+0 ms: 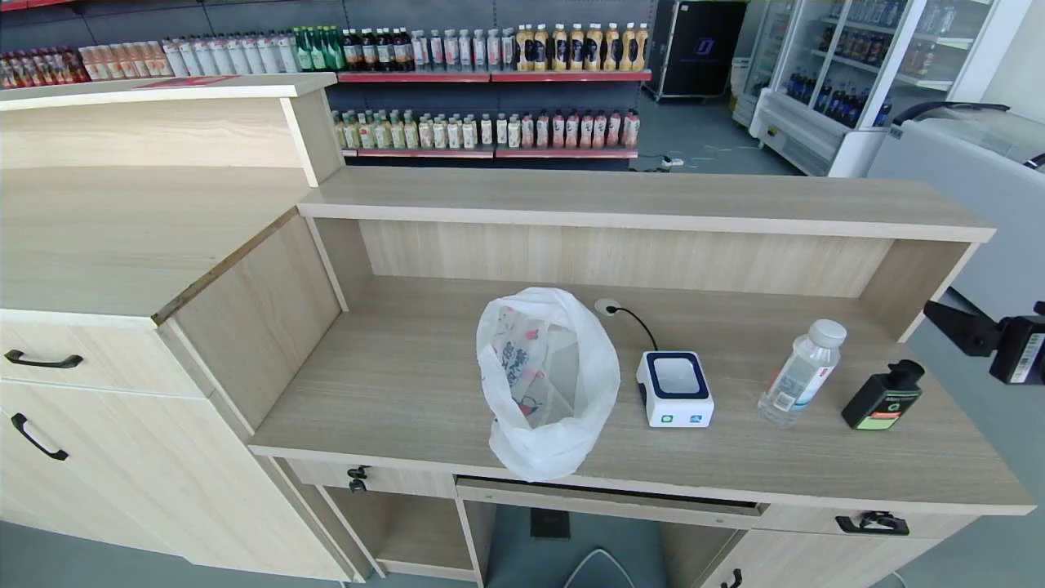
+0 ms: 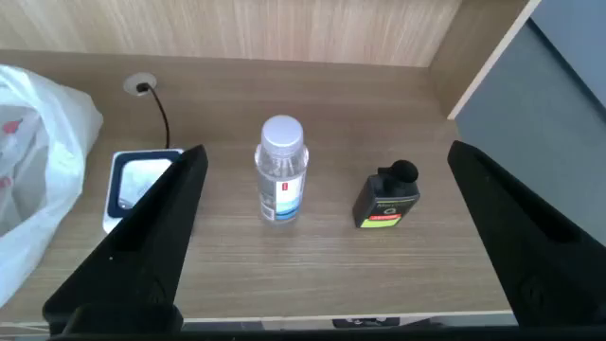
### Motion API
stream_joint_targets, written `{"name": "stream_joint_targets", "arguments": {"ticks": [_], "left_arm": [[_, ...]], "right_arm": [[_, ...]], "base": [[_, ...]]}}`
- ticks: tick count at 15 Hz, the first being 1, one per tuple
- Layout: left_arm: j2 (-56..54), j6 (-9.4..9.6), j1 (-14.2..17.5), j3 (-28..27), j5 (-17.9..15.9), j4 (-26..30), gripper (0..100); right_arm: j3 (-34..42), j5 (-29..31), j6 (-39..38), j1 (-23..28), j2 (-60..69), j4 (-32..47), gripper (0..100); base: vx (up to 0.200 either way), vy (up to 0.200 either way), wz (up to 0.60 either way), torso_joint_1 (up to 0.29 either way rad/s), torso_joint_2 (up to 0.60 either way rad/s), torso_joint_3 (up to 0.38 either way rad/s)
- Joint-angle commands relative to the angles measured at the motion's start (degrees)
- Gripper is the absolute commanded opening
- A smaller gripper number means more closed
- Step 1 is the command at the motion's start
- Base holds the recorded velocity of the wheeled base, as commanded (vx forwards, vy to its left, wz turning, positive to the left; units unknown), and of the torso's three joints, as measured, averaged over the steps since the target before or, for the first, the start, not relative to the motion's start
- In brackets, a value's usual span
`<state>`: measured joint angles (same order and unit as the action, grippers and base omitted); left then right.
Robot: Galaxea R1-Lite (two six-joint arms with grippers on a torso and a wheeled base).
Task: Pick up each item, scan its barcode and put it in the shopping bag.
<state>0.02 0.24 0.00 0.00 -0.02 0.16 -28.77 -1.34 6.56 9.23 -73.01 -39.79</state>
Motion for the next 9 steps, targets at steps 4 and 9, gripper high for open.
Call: {"name": "stream_joint_targets", "arguments": {"ticks": [4, 9], "left_arm": [[-0.02, 0.02, 0.0, 0.0, 0.02, 0.02, 100], [-0.02, 0.02, 0.0, 0.0, 0.02, 0.02, 100]], "right_arm": [[9.35, -2.09, 11.9, 15.03, -28.86, -22.26, 100], [7.41, -5.87, 11.55, 15.21, -39.23, -30.61, 100]], "base": [[0.0, 0.0, 0.0, 0.0, 0.0, 0.0], [0.0, 0.0, 0.0, 0.0, 0.0, 0.0]]}}
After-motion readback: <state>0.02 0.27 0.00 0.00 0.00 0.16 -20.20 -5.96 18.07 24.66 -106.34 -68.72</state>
